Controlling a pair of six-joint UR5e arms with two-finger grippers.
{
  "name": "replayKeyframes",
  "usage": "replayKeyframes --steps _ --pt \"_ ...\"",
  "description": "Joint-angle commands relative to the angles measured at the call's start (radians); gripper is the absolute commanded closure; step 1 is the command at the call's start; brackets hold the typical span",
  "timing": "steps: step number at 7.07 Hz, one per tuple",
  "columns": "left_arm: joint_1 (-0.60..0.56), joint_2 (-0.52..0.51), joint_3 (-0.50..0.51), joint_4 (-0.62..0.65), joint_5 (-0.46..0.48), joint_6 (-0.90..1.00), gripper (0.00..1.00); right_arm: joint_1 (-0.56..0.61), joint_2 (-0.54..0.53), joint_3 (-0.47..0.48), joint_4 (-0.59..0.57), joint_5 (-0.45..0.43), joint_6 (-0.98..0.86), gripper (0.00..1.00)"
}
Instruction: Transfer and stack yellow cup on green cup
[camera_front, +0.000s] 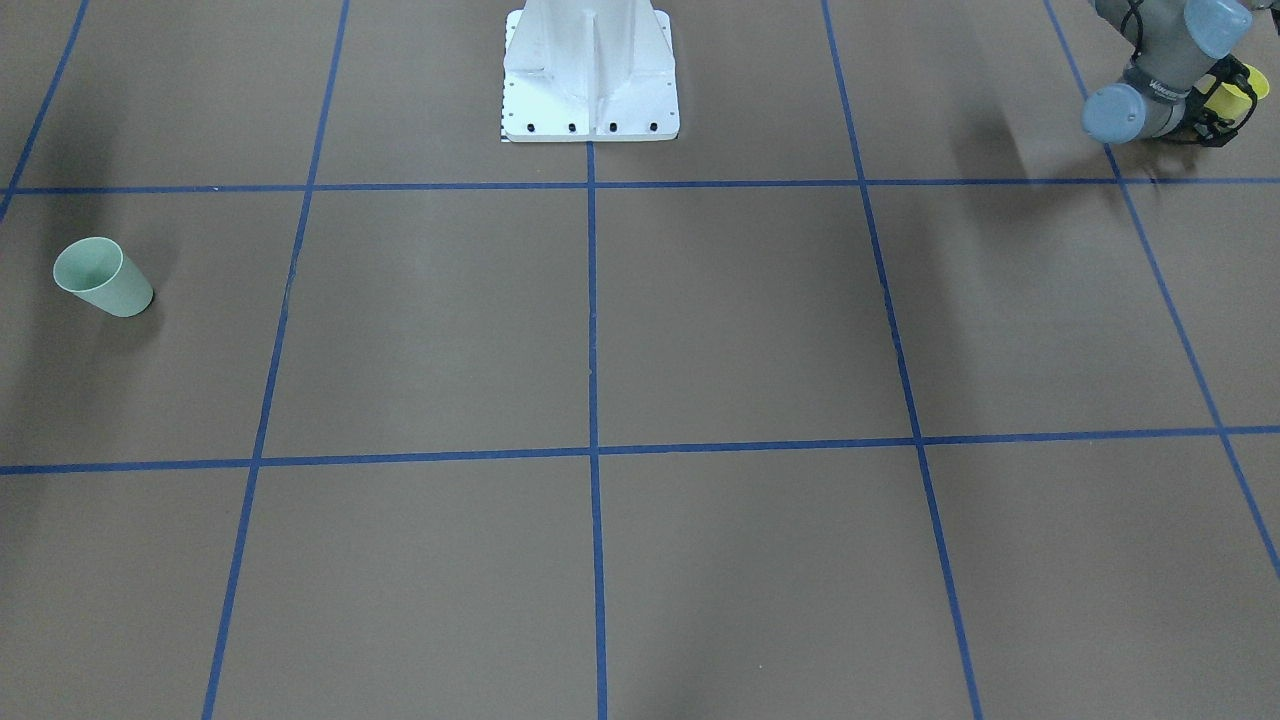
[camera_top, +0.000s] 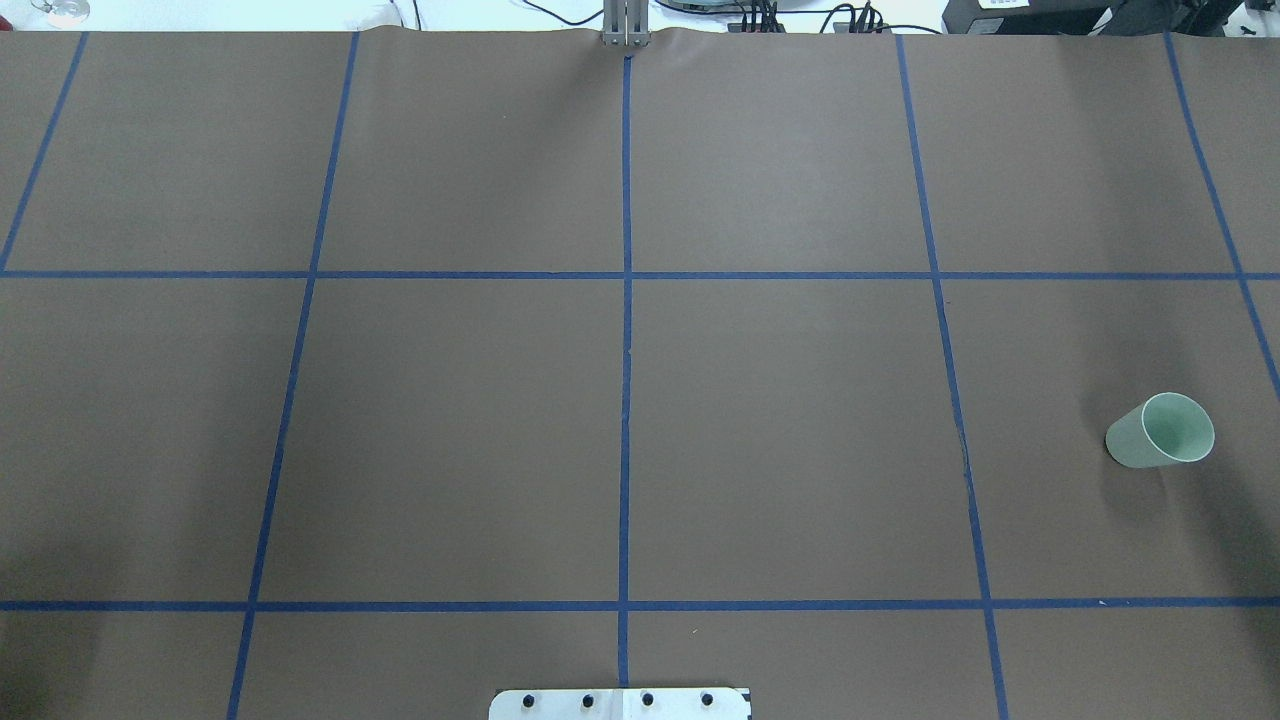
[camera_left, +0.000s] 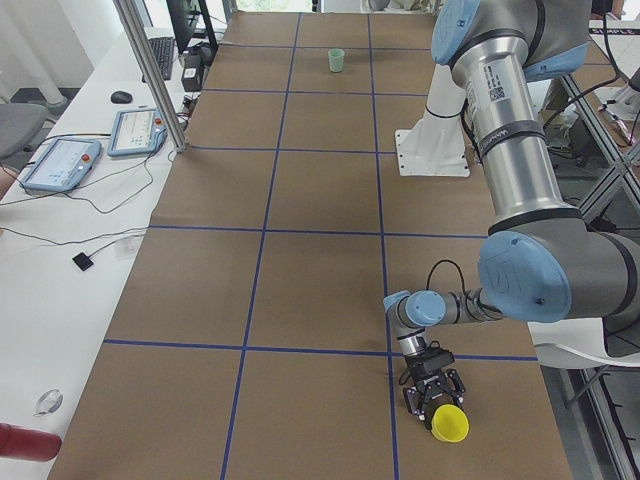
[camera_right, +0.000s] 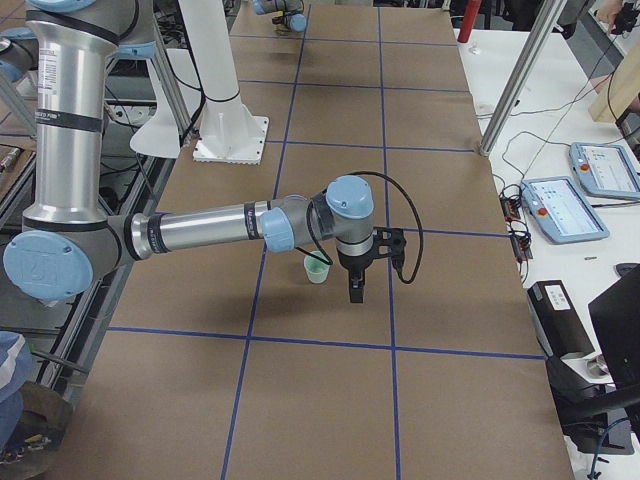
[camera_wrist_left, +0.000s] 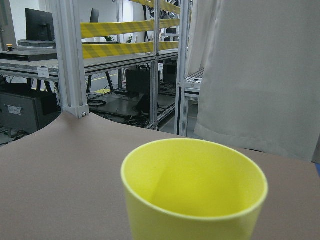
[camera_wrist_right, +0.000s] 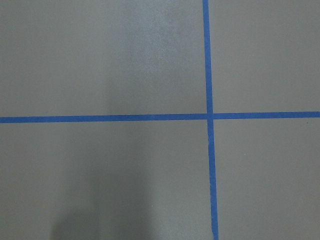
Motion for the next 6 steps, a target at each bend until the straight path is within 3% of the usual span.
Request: replayKeyframes --steps 1,3,4,6 --pt "0.029 0.011 0.025 -0.014 -0.017 -0.013 0.05 -0.003 0.002 0.000 0.000 -0.001 0.003 0.00" --pt "0.043 0.020 0.056 -0.033 -0.017 -0.012 0.05 -0.003 0.002 0.000 0.000 0.003 0.004 0.00" --pt "0.046 0.024 0.058 -0.041 -0.017 -0.015 0.11 -0.003 0.002 0.000 0.000 0.006 0.004 0.00" --pt "0.058 0.038 0.058 -0.044 -0.015 -0.009 0.57 -0.003 -0.009 0.008 0.000 0.009 0.006 0.00"
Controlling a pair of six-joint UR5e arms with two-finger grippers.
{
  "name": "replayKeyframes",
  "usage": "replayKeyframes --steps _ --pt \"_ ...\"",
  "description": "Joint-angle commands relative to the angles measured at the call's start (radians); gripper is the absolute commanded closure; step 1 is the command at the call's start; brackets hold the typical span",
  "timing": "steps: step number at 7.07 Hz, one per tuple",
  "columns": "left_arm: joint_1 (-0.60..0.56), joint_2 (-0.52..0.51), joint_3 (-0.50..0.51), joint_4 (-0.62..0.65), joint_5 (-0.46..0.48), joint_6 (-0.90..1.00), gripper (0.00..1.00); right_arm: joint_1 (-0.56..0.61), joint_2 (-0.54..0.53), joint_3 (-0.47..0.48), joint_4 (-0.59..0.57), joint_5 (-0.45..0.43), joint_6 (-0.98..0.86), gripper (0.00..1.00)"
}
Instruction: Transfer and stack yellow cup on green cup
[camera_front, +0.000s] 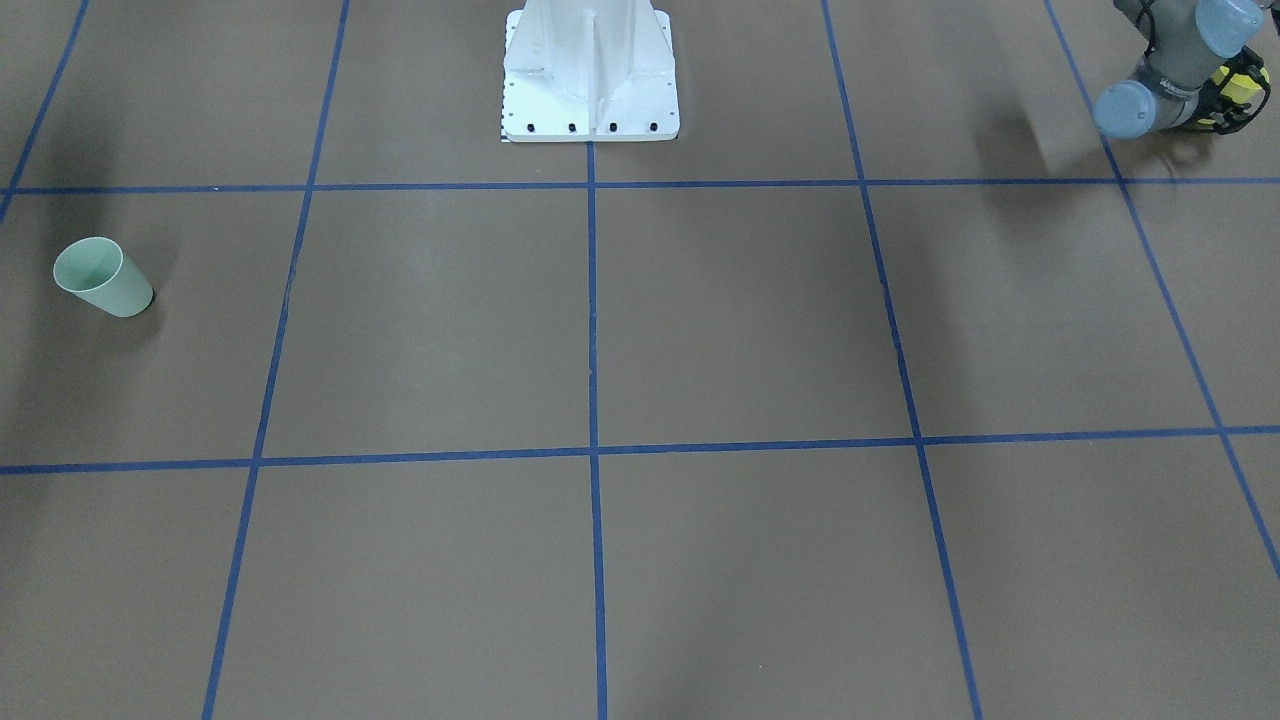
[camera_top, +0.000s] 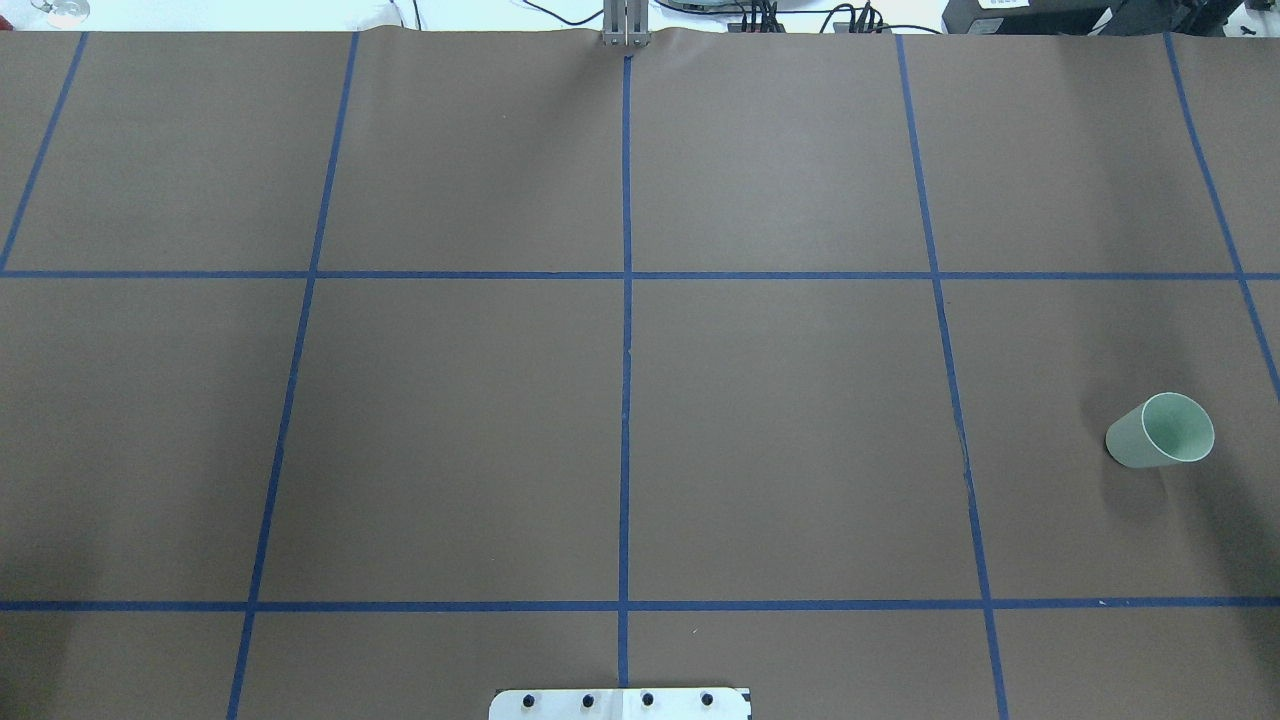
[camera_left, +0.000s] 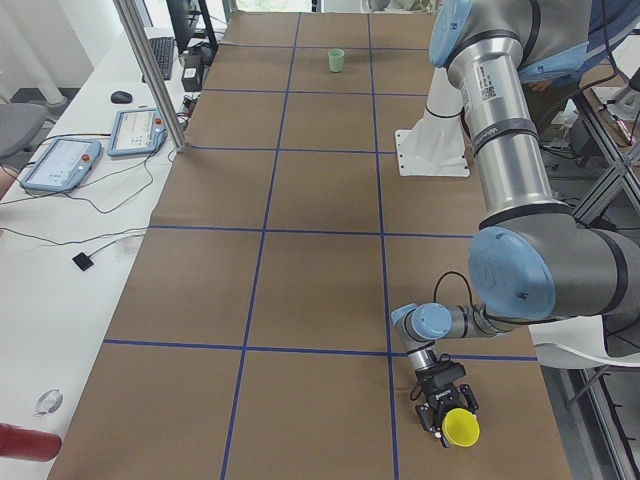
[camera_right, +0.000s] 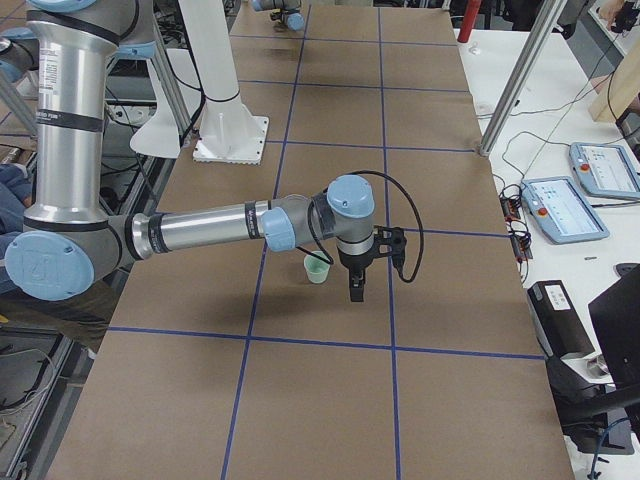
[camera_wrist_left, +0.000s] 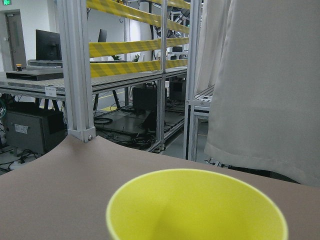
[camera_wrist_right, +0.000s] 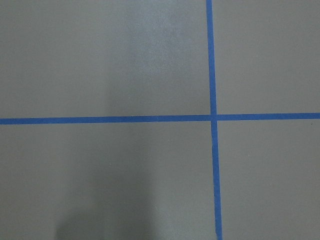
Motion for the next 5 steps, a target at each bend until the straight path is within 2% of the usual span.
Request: replayKeyframes --steps 1,2,3,5 --pt "0.007 0.064 -0.004 -0.051 0.000 0.044 0.60 0.000 -0.008 0.006 -0.002 0.004 0.001 0.00" --pt "0.007 0.137 -0.010 -0.116 0.003 0.096 0.60 0.000 -0.008 0.004 -0.002 0.004 0.003 0.00" --pt "0.007 0.200 -0.008 -0.186 0.053 0.150 0.60 -0.002 -0.008 0.006 -0.003 0.007 0.003 0.00" --pt "-0.010 0.233 -0.021 -0.213 0.253 0.291 0.59 -0.018 0.012 0.001 -0.005 0.012 0.006 0.00"
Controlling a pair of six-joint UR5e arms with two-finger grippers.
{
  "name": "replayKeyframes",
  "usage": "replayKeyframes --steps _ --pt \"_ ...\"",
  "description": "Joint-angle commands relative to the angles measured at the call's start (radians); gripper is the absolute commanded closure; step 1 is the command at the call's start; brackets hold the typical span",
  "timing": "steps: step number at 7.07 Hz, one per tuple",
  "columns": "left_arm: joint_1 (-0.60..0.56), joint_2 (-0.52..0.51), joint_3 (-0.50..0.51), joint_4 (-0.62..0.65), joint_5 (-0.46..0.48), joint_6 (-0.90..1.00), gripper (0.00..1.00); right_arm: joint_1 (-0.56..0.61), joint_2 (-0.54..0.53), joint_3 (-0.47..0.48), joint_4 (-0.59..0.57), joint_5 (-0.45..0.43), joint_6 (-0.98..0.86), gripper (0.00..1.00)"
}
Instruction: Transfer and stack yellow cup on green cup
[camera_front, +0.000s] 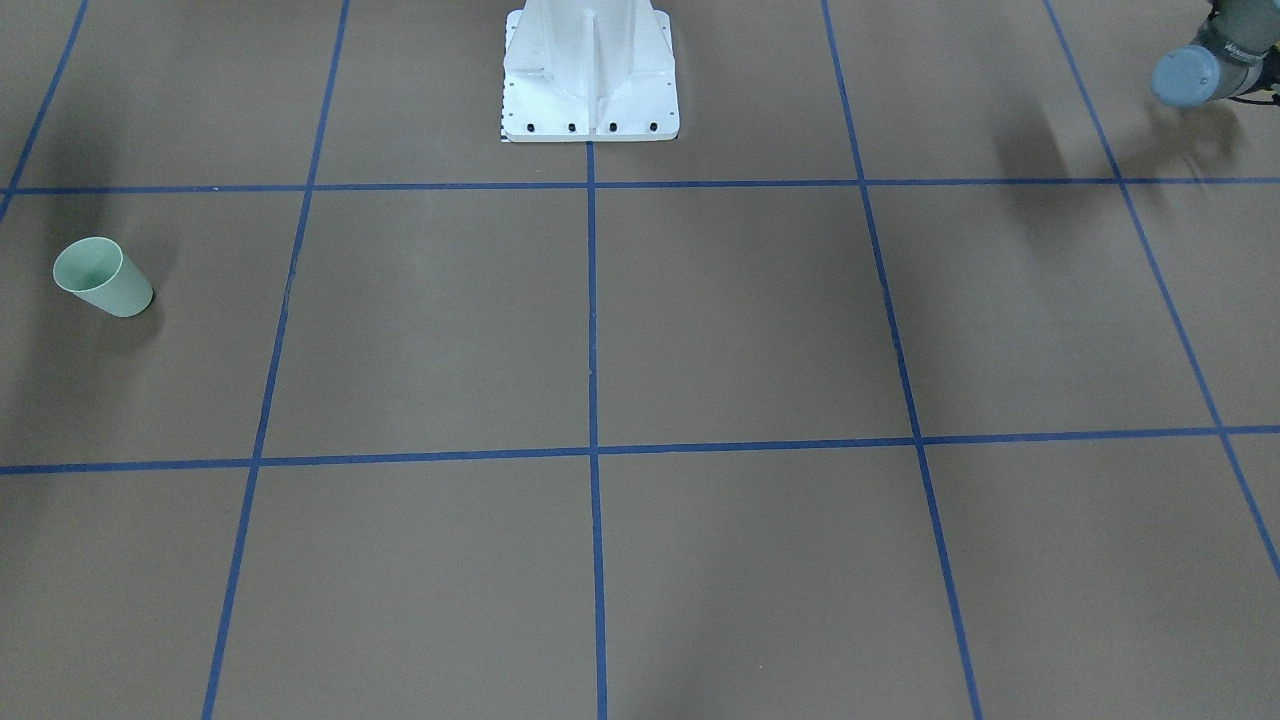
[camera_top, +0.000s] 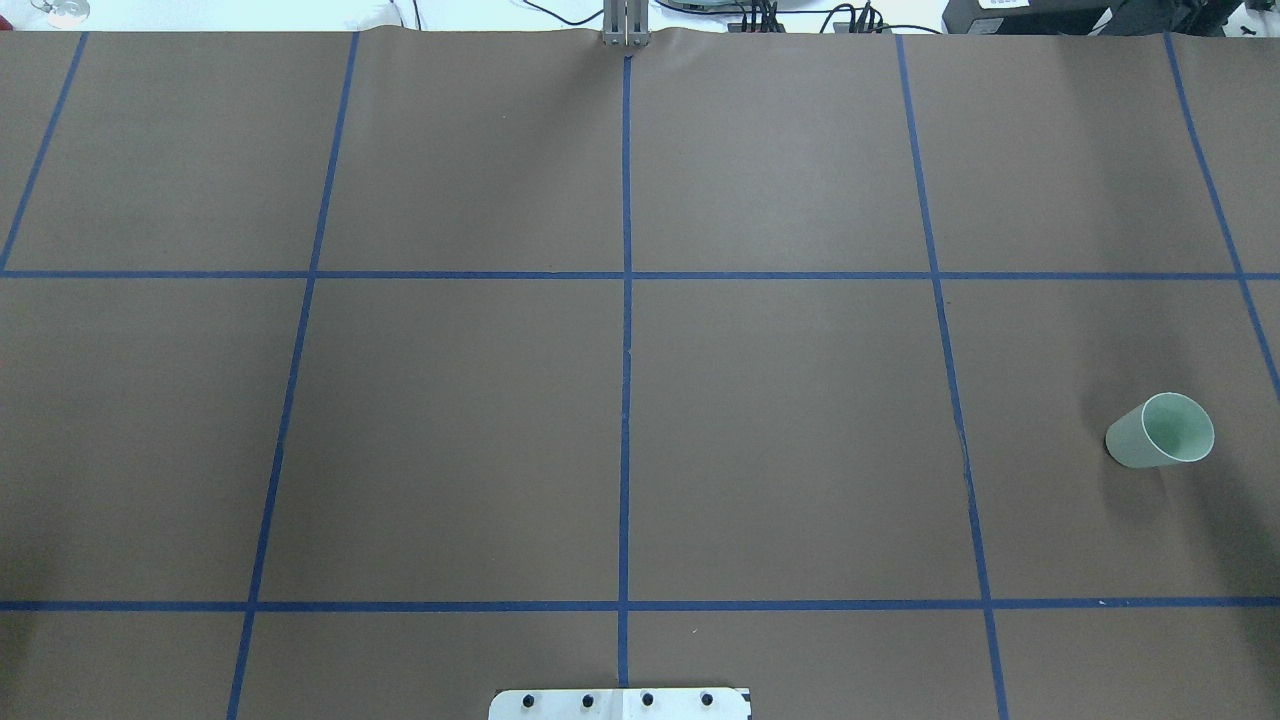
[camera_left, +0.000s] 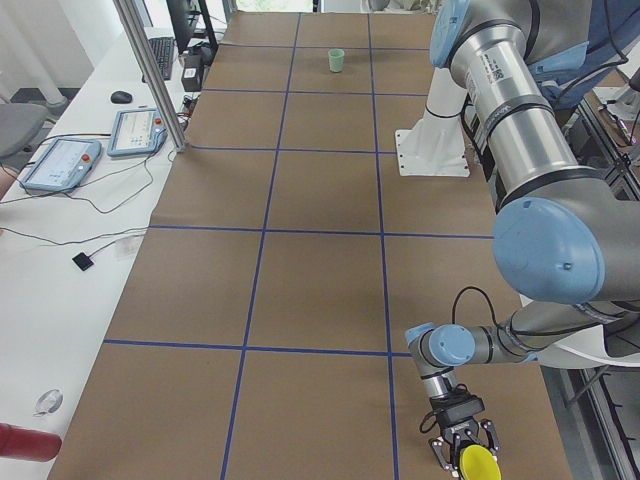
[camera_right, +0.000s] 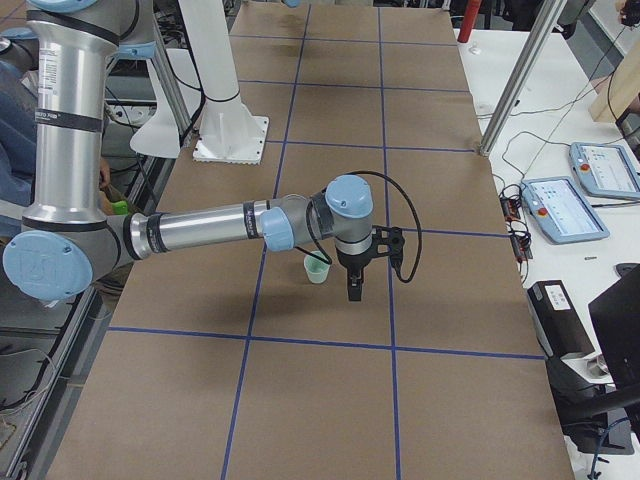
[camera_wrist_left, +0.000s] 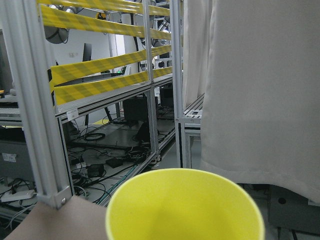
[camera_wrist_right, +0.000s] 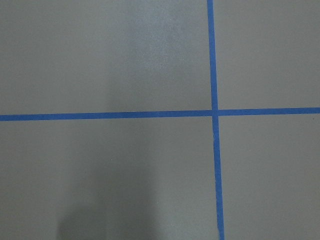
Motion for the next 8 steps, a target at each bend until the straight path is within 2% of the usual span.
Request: replayKeyframes --steps 1,2,3,4,5,6,7,8 --pt "-0.018 0.020 0.005 -0.030 0.273 0.135 0.59 -0.013 0.012 -0.002 -0.006 0.006 0.003 0.00" --pt "-0.076 0.017 0.011 -0.056 0.376 0.210 0.59 -0.014 0.009 -0.005 -0.012 0.007 0.003 0.00" --pt "-0.104 0.011 0.007 -0.120 0.535 0.274 0.59 -0.014 0.009 -0.010 -0.012 0.010 0.002 0.00" --pt "-0.119 -0.009 0.004 -0.166 0.652 0.352 0.59 -0.019 0.009 -0.011 -0.012 0.012 0.003 0.00" --pt "-0.177 -0.072 0.003 -0.178 0.674 0.444 0.59 -0.019 0.009 -0.014 -0.012 0.012 0.003 0.00" --pt "-0.329 -0.179 -0.001 -0.179 0.723 0.636 0.59 -0.020 0.009 -0.022 -0.011 0.012 0.003 0.00" --pt "-0.571 -0.377 0.010 -0.179 0.832 0.906 0.59 -0.046 0.013 -0.030 -0.008 0.013 0.003 0.00" --pt "-0.616 -0.463 0.045 -0.198 0.889 1.063 0.59 -0.050 0.024 -0.030 -0.007 0.013 0.003 0.00"
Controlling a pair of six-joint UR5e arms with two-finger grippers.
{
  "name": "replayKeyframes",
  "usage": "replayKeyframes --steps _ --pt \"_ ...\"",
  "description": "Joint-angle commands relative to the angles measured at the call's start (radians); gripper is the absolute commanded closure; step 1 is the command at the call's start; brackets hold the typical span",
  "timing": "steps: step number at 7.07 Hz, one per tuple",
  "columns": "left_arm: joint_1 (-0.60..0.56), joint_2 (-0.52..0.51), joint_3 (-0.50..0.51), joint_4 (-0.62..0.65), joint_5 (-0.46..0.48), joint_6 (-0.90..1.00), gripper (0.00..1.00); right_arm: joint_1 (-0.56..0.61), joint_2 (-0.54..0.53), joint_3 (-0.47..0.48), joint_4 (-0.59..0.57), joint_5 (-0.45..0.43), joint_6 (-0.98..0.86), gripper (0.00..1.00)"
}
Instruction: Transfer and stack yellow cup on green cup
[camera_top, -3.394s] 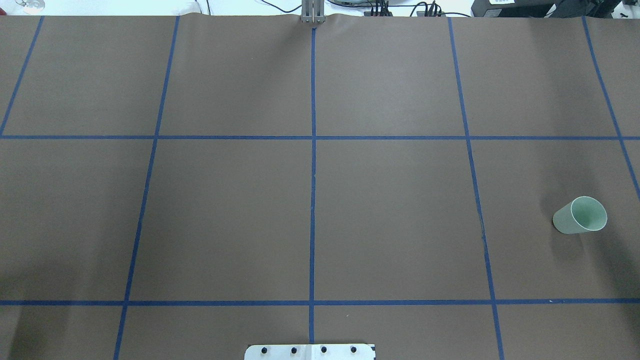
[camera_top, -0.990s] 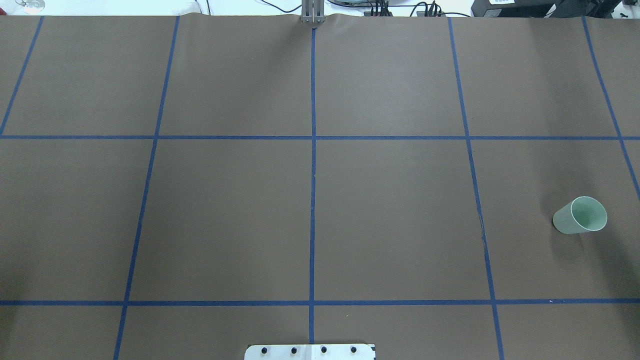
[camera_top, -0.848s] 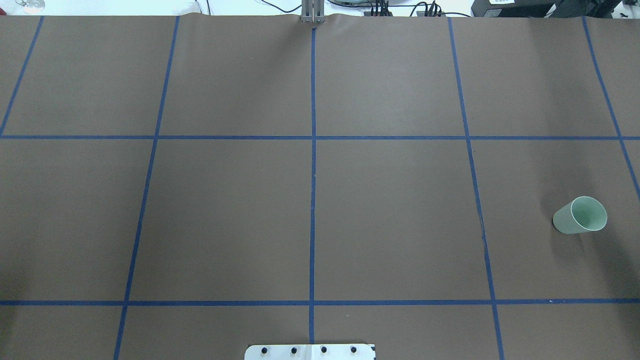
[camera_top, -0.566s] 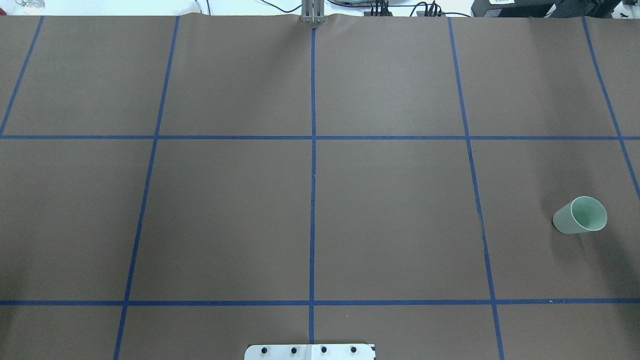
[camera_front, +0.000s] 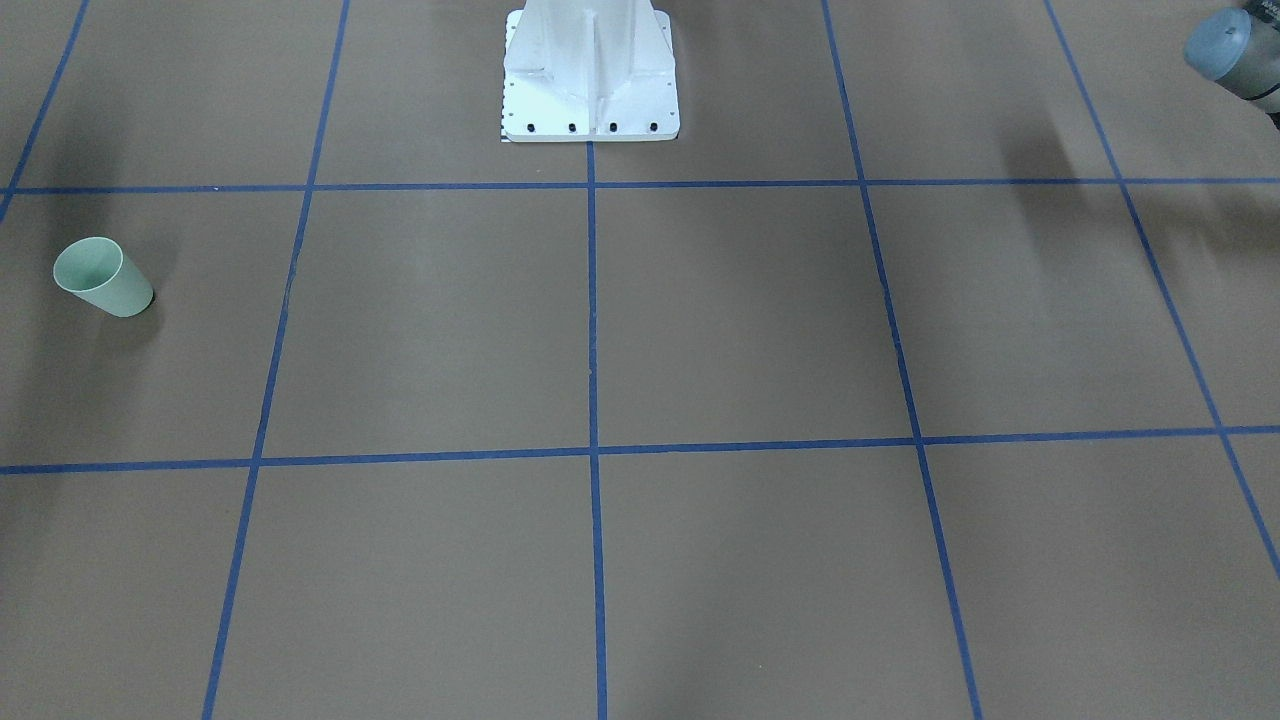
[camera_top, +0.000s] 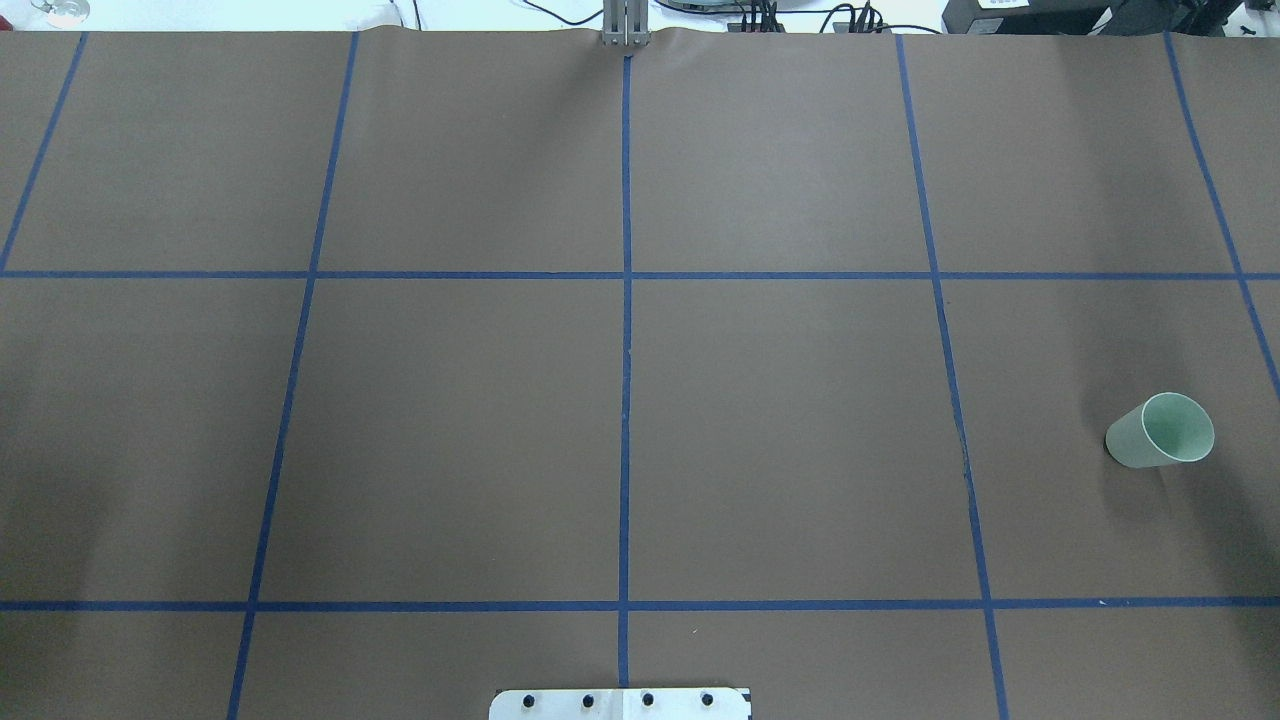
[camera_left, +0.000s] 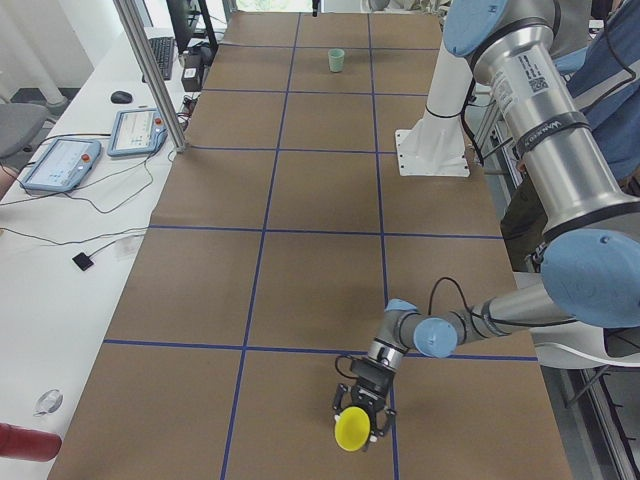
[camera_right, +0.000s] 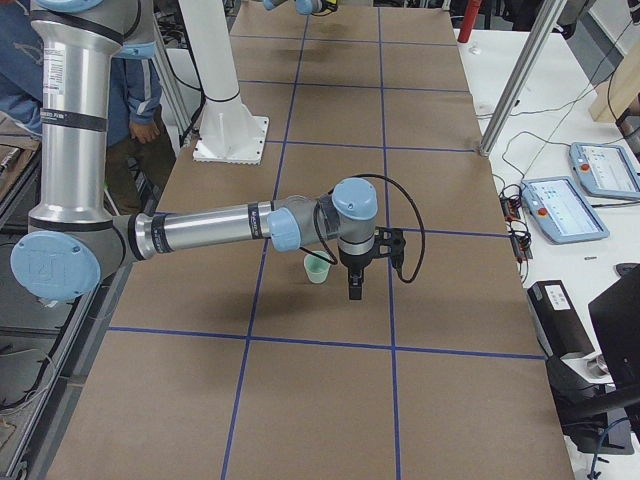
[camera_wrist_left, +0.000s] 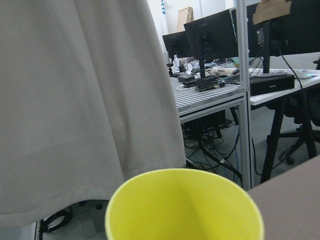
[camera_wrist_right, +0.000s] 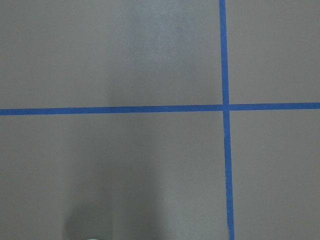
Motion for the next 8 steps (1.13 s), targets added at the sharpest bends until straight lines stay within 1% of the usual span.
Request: replayKeyframes --steps 1,2,3,4,5,6,7,8 --pt "-0.146 -0.164 0.027 -0.080 0.089 0.310 0.60 -0.012 0.025 -0.003 0.001 -0.001 0.000 0.00" --pt "-0.157 -0.226 0.033 -0.206 0.118 0.467 0.59 -0.012 0.030 -0.002 0.007 0.001 -0.002 0.00" --pt "-0.159 -0.342 0.051 -0.321 0.122 0.664 0.59 -0.038 0.047 0.001 0.012 -0.002 -0.005 0.00" --pt "-0.159 -0.448 0.061 -0.416 0.115 0.786 0.58 -0.092 0.106 -0.005 0.010 -0.013 -0.002 0.00" --pt "-0.145 -0.563 0.068 -0.510 0.066 0.877 0.57 -0.092 0.122 -0.011 0.013 -0.013 -0.003 0.00" --pt "-0.133 -0.690 0.084 -0.530 -0.060 0.957 0.57 -0.092 0.139 0.000 0.013 -0.009 -0.002 0.00" --pt "-0.101 -0.801 0.085 -0.567 -0.156 1.010 0.58 -0.092 0.152 -0.008 0.012 -0.007 -0.002 0.00" --pt "-0.058 -0.890 0.102 -0.585 -0.254 1.051 0.58 -0.092 0.165 -0.008 0.012 -0.006 -0.002 0.00"
